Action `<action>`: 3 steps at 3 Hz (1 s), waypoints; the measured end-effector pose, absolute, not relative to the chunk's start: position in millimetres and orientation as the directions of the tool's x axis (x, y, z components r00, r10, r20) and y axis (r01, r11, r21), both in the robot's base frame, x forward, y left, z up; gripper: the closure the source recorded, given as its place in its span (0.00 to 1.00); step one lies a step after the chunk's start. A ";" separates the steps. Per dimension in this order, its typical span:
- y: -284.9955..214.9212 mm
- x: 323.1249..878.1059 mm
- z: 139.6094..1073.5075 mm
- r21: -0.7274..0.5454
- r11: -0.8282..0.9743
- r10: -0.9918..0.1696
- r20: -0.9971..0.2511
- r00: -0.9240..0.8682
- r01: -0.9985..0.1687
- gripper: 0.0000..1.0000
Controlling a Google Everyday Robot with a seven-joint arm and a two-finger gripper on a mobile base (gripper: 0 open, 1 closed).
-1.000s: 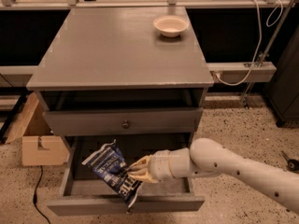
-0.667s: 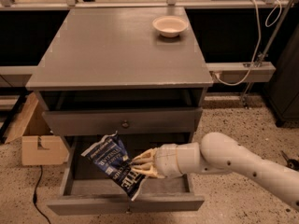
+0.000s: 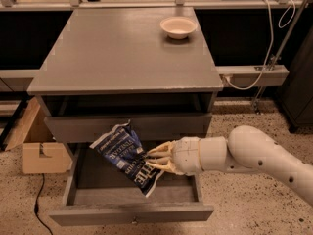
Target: Pick blue chip bag from middle drawer and place on counter
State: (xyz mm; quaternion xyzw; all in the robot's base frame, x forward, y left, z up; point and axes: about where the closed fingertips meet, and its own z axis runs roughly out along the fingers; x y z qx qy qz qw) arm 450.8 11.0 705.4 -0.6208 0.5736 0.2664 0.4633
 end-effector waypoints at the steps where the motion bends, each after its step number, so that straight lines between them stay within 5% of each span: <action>1: 1.4 467.1 737.0 -0.318 0.106 -0.466 -0.853 0.235 -0.942 1.00; 3: -32.0 545.5 869.2 -0.446 0.181 -0.533 -0.793 0.293 -0.877 1.00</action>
Offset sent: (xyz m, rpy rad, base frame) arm 0.0925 -0.0545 0.1799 -0.0429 -0.2421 -0.0981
